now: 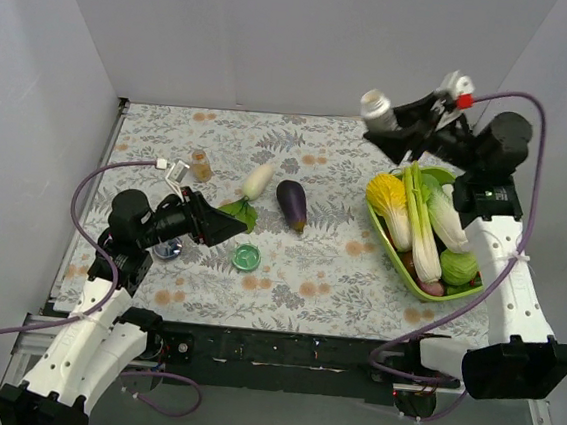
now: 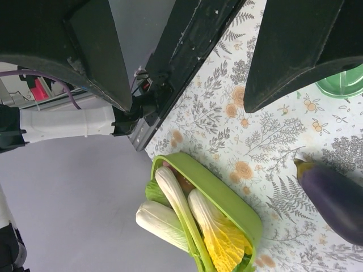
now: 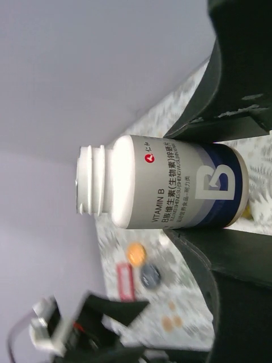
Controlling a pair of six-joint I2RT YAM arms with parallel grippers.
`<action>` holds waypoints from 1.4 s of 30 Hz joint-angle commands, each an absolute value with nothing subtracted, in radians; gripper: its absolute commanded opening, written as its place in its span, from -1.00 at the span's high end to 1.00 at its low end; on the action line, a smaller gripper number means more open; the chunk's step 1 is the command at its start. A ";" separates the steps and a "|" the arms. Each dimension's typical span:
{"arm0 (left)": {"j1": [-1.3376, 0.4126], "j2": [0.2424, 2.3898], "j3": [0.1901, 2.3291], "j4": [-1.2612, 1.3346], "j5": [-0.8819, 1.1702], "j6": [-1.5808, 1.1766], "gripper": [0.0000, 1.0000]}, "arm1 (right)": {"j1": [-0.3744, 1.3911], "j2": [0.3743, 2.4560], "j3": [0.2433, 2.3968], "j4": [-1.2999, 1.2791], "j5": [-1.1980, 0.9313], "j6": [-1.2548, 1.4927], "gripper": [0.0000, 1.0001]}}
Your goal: Sort the pills into containers
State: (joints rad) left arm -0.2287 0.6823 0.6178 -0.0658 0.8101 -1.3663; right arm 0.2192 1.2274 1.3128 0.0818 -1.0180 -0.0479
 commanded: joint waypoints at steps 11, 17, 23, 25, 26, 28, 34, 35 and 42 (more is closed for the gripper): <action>-0.232 0.606 0.672 -0.184 0.736 -1.270 -0.61 | 0.260 0.902 1.192 0.541 -0.571 0.310 0.97; -0.232 0.591 0.676 -0.218 0.735 -1.243 -0.61 | 0.259 0.948 1.172 0.822 -0.765 0.570 0.97; -0.232 0.575 0.643 -0.226 0.709 -1.221 -0.61 | 0.234 0.870 1.126 0.684 -0.679 0.409 0.97; -0.232 0.587 0.646 -0.244 0.697 -1.212 -0.61 | 0.314 0.850 1.053 0.695 -0.832 0.462 0.97; -0.232 0.598 0.653 -0.259 0.665 -1.194 -0.61 | 0.465 0.833 1.025 0.557 -0.815 0.327 0.97; -0.232 0.604 0.664 -0.291 0.628 -1.180 -0.61 | 0.553 0.798 0.996 0.320 -0.736 -0.071 0.97; -0.230 0.635 0.653 -0.302 0.470 -1.155 -0.61 | 0.630 0.837 0.807 0.140 -0.860 -0.367 0.97; -0.230 0.644 0.658 -0.304 0.450 -1.144 -0.61 | 0.658 0.856 0.798 0.067 -0.861 -0.406 0.97; -0.230 0.716 0.677 -0.298 0.333 -1.026 -0.61 | 0.788 1.055 0.776 -0.144 -0.770 -0.672 0.97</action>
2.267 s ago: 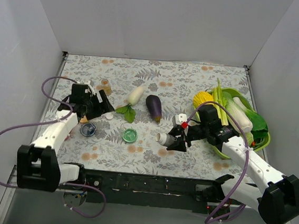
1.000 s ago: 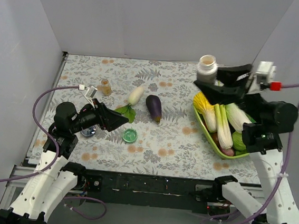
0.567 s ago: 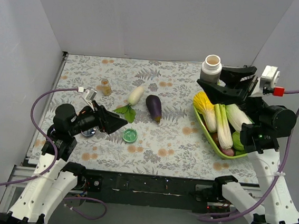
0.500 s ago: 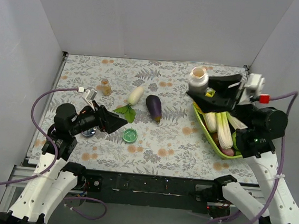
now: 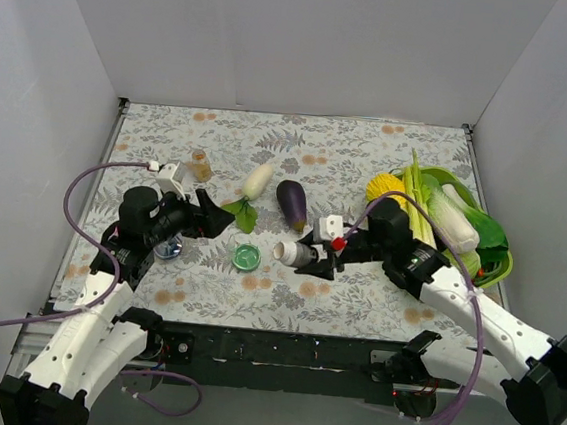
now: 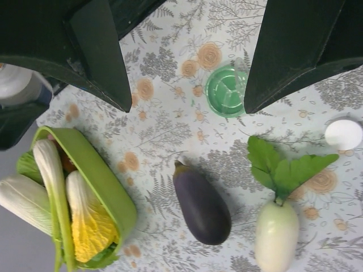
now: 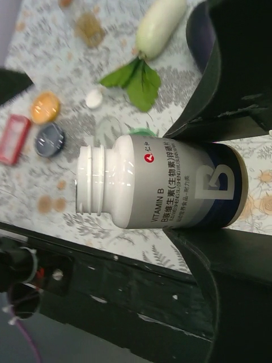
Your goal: Sort the pills into containers
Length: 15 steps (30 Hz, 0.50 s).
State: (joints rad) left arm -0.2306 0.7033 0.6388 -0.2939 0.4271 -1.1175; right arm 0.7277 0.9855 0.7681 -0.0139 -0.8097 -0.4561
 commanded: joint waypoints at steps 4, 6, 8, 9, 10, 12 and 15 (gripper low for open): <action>-0.230 0.707 0.640 -0.276 0.288 -0.993 -0.61 | 0.819 1.182 0.845 -0.253 -0.707 -0.676 0.97; -0.230 0.684 0.603 -0.262 0.279 -0.989 -0.61 | 0.839 1.250 0.879 -0.273 -0.686 -0.684 0.97; -0.230 0.667 0.577 -0.239 0.261 -0.996 -0.61 | 0.848 1.291 0.899 -0.297 -0.661 -0.684 0.97; -0.230 0.654 0.562 -0.230 0.256 -0.999 -0.61 | 0.851 1.330 0.905 -0.307 -0.655 -0.686 0.97; -0.230 0.650 0.566 -0.232 0.252 -0.999 -0.61 | 0.854 1.350 0.913 -0.313 -0.643 -0.684 0.97; -0.230 0.644 0.569 -0.232 0.230 -0.988 -0.61 | 0.864 1.408 0.939 -0.321 -0.634 -0.677 0.97; -0.230 0.632 0.565 -0.235 0.175 -0.985 -0.61 | 0.870 1.486 0.994 -0.331 -0.612 -0.666 0.97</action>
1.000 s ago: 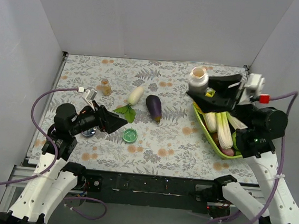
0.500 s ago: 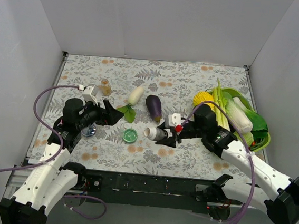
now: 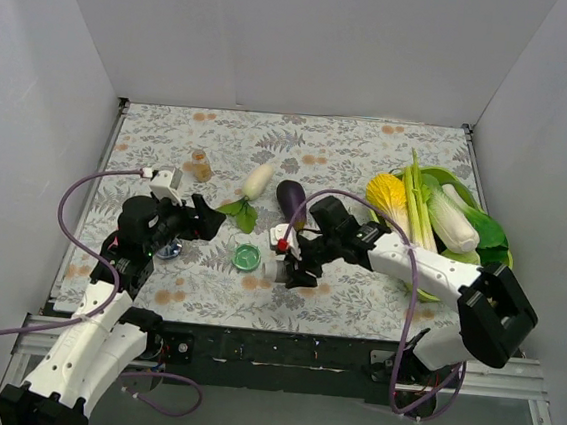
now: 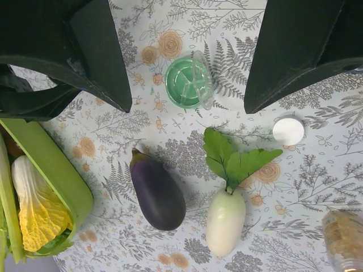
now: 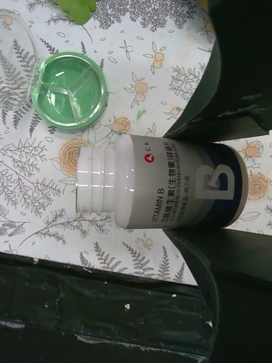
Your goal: Sort the pills into containers
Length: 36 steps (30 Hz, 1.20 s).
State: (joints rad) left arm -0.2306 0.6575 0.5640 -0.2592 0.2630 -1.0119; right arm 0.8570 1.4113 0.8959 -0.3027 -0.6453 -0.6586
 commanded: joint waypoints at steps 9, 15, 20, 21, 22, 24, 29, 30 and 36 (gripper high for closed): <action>-0.230 0.598 0.574 -0.265 0.021 -1.005 -0.61 | 0.871 1.692 1.173 -0.437 -0.545 -0.644 0.97; -0.230 0.588 0.572 -0.267 0.012 -1.002 -0.62 | 0.876 1.755 1.238 -0.479 -0.494 -0.635 0.97; -0.230 0.586 0.574 -0.271 -0.029 -1.005 -0.62 | 0.885 1.813 1.296 -0.537 -0.445 -0.638 0.97; -0.230 0.583 0.575 -0.273 -0.034 -1.005 -0.62 | 0.887 1.821 1.308 -0.546 -0.433 -0.638 0.97; -0.230 0.581 0.574 -0.273 -0.037 -1.005 -0.62 | 0.887 1.827 1.316 -0.557 -0.430 -0.638 0.97; -0.230 0.581 0.574 -0.275 -0.041 -1.008 -0.62 | 0.891 1.844 1.339 -0.574 -0.416 -0.638 0.97; -0.230 0.577 0.577 -0.282 -0.061 -1.011 -0.62 | 0.903 1.876 1.374 -0.604 -0.387 -0.638 0.97; -0.230 0.577 0.577 -0.282 -0.075 -1.011 -0.62 | 0.904 1.881 1.387 -0.617 -0.380 -0.638 0.97; -0.230 0.561 0.578 -0.293 -0.112 -1.017 -0.71 | 0.914 1.913 1.436 -0.670 -0.351 -0.643 0.97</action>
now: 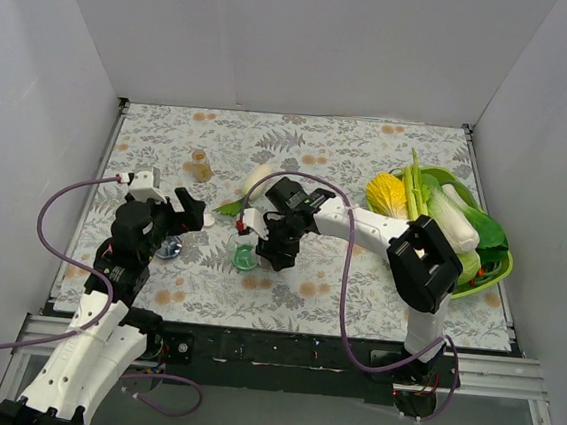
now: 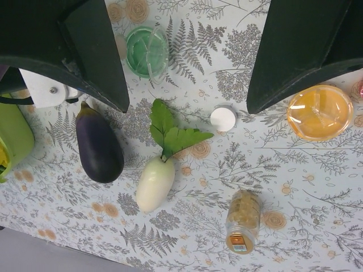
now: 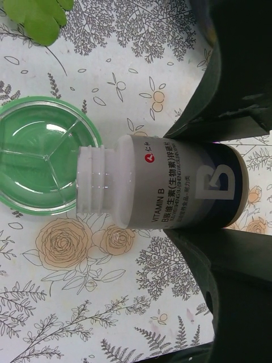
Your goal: Sort the pills into containers
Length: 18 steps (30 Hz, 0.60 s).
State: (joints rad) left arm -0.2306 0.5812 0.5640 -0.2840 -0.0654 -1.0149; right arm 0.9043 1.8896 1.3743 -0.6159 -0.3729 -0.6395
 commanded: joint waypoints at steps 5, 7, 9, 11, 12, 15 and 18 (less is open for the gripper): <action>-0.230 0.558 0.580 -0.296 -0.114 -1.016 -0.96 | 0.926 1.936 1.473 -0.710 -0.331 -0.644 0.97; -0.230 0.558 0.581 -0.296 -0.112 -1.014 -0.96 | 0.931 1.940 1.483 -0.719 -0.321 -0.647 0.97; -0.230 0.557 0.581 -0.298 -0.112 -1.014 -0.96 | 0.933 1.947 1.499 -0.735 -0.311 -0.646 0.97; -0.230 0.557 0.581 -0.298 -0.110 -1.014 -0.96 | 0.936 1.956 1.517 -0.752 -0.305 -0.647 0.97; -0.230 0.555 0.581 -0.298 -0.112 -1.011 -0.96 | 0.936 1.957 1.522 -0.758 -0.299 -0.647 0.97; -0.230 0.554 0.583 -0.298 -0.110 -1.012 -0.96 | 0.939 1.973 1.546 -0.778 -0.287 -0.646 0.97; -0.229 0.549 0.583 -0.299 -0.115 -1.012 -0.96 | 0.942 1.990 1.571 -0.799 -0.273 -0.649 0.97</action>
State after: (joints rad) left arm -0.2306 0.5655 0.5640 -0.2928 -0.0944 -1.0199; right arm 0.9333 1.9656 1.5097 -0.7444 -0.2943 -0.6399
